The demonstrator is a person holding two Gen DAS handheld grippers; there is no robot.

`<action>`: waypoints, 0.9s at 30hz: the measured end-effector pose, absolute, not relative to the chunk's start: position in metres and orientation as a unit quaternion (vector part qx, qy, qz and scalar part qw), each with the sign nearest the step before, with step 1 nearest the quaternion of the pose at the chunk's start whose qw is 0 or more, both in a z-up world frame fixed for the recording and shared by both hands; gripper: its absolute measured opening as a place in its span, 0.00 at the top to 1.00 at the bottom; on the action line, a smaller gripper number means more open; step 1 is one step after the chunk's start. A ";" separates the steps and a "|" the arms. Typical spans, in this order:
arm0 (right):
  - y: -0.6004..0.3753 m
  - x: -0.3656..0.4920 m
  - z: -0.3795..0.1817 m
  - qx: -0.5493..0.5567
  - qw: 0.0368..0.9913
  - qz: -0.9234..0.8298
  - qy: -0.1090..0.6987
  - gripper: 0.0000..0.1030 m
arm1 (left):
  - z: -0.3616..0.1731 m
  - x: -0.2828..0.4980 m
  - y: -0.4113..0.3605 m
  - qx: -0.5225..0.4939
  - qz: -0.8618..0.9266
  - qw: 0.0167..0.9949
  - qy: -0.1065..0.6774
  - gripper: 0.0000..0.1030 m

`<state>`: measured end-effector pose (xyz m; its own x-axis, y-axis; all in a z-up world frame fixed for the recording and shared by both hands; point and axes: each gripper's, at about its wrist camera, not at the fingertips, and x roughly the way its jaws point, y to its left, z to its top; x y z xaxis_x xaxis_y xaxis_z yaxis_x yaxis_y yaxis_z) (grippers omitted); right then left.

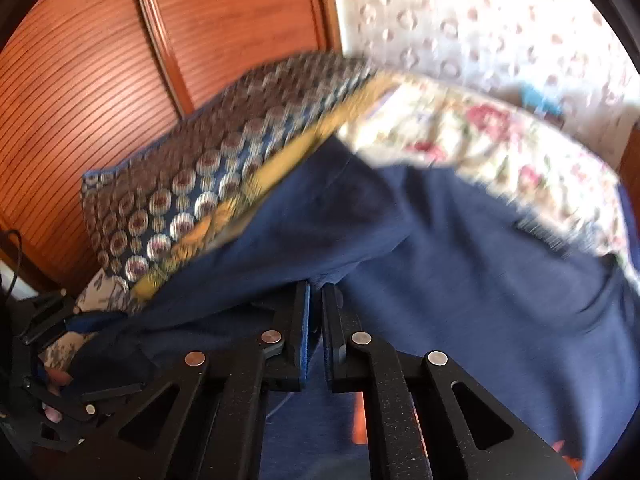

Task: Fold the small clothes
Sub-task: 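Fold the held side over toward the shirt's center, then open the left gripper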

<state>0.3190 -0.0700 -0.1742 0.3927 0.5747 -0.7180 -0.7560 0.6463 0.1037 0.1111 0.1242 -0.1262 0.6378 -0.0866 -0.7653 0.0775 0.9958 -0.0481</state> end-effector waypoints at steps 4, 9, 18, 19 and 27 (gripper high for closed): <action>-0.086 0.329 -0.147 -0.109 0.851 0.374 0.353 0.98 | -0.126 0.111 0.124 -0.005 -0.045 0.905 0.423 0.42; -0.092 0.345 -0.155 -0.130 0.861 0.321 0.372 0.88 | -0.126 0.111 0.124 -0.005 -0.045 0.905 0.422 0.41; -0.146 0.332 -0.161 -0.131 0.871 0.310 0.357 0.68 | -0.117 0.101 0.123 0.005 -0.039 0.913 0.407 0.42; -0.155 0.328 -0.165 -0.139 0.872 0.308 0.355 0.64 | -0.111 0.097 0.123 0.002 -0.043 0.916 0.398 0.42; -0.215 0.325 -0.198 -0.176 0.868 0.269 0.378 0.57 | -0.073 0.120 0.107 -0.001 -0.073 0.926 0.371 0.42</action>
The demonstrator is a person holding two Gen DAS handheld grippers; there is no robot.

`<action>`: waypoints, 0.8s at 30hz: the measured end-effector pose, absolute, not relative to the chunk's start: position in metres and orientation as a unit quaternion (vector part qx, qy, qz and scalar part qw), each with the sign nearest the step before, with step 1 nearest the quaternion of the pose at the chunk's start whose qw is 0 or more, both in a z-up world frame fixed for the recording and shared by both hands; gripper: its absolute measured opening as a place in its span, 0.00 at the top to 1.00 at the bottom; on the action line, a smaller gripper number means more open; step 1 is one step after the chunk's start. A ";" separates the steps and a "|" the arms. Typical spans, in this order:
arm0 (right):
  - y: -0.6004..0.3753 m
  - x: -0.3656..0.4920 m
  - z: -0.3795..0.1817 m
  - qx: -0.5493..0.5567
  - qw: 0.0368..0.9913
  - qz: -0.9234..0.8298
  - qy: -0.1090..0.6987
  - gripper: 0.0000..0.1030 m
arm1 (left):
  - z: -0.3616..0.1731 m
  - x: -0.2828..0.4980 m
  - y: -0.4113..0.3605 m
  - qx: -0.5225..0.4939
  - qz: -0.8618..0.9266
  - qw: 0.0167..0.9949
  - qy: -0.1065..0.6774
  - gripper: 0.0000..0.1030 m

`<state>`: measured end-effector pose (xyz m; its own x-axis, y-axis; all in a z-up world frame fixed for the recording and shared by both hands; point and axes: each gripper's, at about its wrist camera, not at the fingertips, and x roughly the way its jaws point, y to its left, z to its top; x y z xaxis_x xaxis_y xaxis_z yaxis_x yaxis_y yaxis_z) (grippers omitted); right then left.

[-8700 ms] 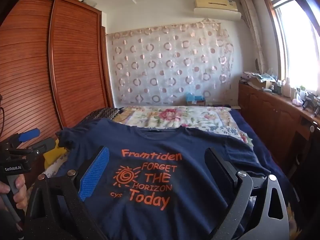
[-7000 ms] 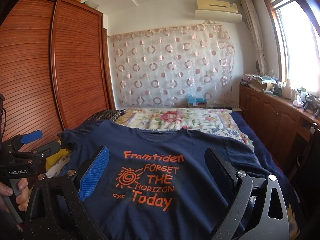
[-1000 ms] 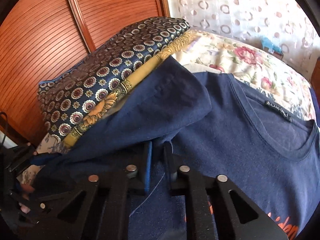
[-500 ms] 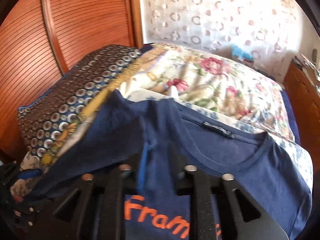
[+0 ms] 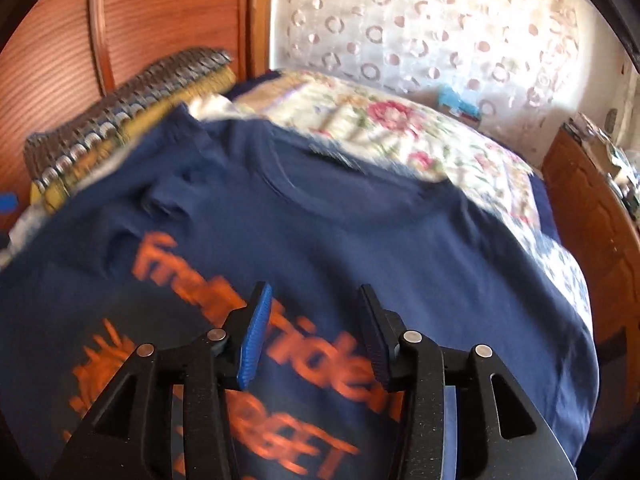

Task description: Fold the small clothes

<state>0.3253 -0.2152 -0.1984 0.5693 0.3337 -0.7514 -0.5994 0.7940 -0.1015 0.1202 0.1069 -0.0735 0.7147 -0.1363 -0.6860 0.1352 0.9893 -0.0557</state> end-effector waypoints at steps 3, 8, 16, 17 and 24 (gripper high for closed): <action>-0.230 0.330 -0.202 -0.153 0.870 0.264 0.387 0.57 | -0.070 0.149 0.095 0.005 -0.084 0.922 0.377 0.42; -0.238 0.331 -0.204 -0.138 0.873 0.263 0.388 0.52 | -0.071 0.191 0.082 0.008 -0.080 0.920 0.385 0.42; -0.236 0.330 -0.204 -0.141 0.876 0.252 0.386 0.47 | -0.085 0.244 0.080 0.016 -0.043 0.908 0.416 0.57; -0.236 0.331 -0.204 -0.141 0.876 0.252 0.386 0.46 | -0.088 0.250 0.080 0.021 -0.033 0.905 0.423 0.59; -0.236 0.331 -0.204 -0.141 0.876 0.252 0.385 0.46 | -0.113 0.271 0.077 0.043 -0.006 0.882 0.469 0.59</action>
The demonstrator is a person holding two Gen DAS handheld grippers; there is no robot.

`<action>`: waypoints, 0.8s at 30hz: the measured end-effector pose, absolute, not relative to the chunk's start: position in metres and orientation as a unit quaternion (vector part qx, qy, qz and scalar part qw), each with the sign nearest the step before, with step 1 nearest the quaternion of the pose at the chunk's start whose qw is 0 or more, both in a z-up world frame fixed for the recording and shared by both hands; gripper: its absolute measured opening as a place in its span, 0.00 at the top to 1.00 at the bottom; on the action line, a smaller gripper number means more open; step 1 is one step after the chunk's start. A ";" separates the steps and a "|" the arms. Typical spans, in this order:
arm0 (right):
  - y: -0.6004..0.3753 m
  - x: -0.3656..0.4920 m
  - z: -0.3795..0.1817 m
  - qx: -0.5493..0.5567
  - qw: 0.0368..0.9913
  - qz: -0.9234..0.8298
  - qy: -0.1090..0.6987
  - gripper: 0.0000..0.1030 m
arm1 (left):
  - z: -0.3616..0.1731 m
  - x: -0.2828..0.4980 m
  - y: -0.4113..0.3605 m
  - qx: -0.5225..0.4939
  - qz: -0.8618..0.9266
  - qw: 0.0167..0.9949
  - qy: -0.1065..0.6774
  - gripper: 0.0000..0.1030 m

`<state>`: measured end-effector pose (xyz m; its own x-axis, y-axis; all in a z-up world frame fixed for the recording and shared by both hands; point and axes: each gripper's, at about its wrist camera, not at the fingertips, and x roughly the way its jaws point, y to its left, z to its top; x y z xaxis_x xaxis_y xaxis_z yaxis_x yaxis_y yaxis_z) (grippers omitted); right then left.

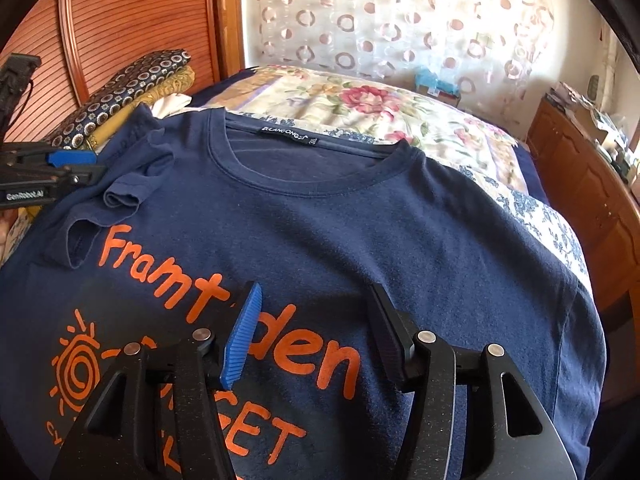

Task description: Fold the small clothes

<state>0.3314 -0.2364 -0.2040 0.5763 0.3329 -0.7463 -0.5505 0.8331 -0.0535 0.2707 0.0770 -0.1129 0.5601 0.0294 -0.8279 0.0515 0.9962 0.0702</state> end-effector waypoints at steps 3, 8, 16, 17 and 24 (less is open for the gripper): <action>-0.236 0.332 -0.204 -0.140 0.876 0.252 0.386 0.46 | -0.117 0.273 0.075 0.051 -0.003 0.879 0.473 0.59; -0.236 0.331 -0.204 -0.141 0.876 0.252 0.385 0.46 | -0.118 0.276 0.082 0.042 -0.015 0.879 0.474 0.59; -0.236 0.332 -0.204 -0.143 0.878 0.250 0.383 0.46 | -0.113 0.269 0.084 0.068 -0.020 0.879 0.471 1.00; -0.236 0.332 -0.204 -0.143 0.878 0.250 0.383 0.46 | -0.107 0.265 0.085 0.069 -0.016 0.886 0.459 1.00; -0.236 0.332 -0.205 -0.143 0.878 0.249 0.383 0.46 | -0.053 0.246 0.121 0.046 0.025 0.921 0.386 1.00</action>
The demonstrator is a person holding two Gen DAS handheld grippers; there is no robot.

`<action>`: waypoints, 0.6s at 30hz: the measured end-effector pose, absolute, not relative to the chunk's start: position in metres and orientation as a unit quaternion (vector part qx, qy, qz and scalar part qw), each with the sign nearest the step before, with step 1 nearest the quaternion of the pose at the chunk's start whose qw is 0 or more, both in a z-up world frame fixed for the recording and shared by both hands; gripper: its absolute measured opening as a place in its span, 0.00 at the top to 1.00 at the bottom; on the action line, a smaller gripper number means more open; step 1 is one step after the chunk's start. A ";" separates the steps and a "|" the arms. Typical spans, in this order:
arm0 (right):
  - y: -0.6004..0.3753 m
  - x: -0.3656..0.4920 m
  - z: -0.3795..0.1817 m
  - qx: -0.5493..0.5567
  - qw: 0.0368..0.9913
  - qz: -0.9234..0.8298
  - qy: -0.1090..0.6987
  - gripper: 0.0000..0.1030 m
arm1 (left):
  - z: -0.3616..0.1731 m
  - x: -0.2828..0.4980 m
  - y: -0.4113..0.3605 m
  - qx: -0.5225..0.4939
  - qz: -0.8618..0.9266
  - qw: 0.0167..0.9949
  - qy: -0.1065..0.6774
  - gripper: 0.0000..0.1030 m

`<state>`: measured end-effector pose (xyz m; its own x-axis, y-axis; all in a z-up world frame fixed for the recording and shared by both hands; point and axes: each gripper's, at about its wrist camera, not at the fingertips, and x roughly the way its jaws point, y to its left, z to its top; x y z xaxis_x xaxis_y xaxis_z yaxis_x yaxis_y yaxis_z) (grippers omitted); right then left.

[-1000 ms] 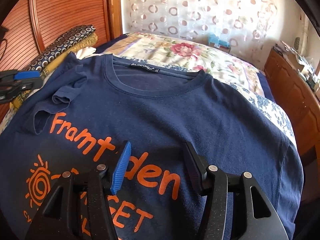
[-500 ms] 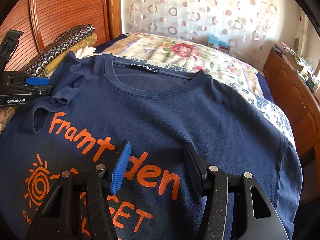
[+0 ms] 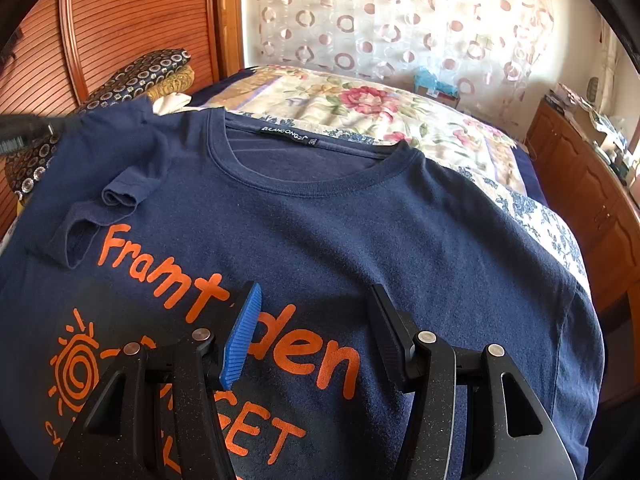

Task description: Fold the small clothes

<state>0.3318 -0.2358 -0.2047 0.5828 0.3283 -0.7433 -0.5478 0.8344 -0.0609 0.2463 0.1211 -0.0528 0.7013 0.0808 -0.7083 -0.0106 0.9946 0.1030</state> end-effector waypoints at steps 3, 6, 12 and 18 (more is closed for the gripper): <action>-0.237 0.332 -0.204 -0.143 0.878 0.249 0.382 0.46 | -0.049 0.246 0.136 0.037 0.028 0.921 0.386 1.00; -0.237 0.332 -0.204 -0.144 0.878 0.249 0.382 0.45 | -0.055 0.245 0.141 0.035 0.023 0.915 0.401 1.00; -0.237 0.332 -0.205 -0.144 0.878 0.249 0.382 0.45 | -0.059 0.240 0.128 0.031 -0.002 0.913 0.406 0.95; -0.241 0.334 -0.204 -0.140 0.878 0.250 0.384 0.45 | -0.045 0.216 0.107 0.019 -0.046 0.924 0.379 0.64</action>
<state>0.3337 -0.2409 -0.2042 0.5805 0.3315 -0.7438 -0.5458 0.8362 -0.0533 0.2157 0.1068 -0.0452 0.7087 -0.0707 -0.7019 0.1001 0.9950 0.0008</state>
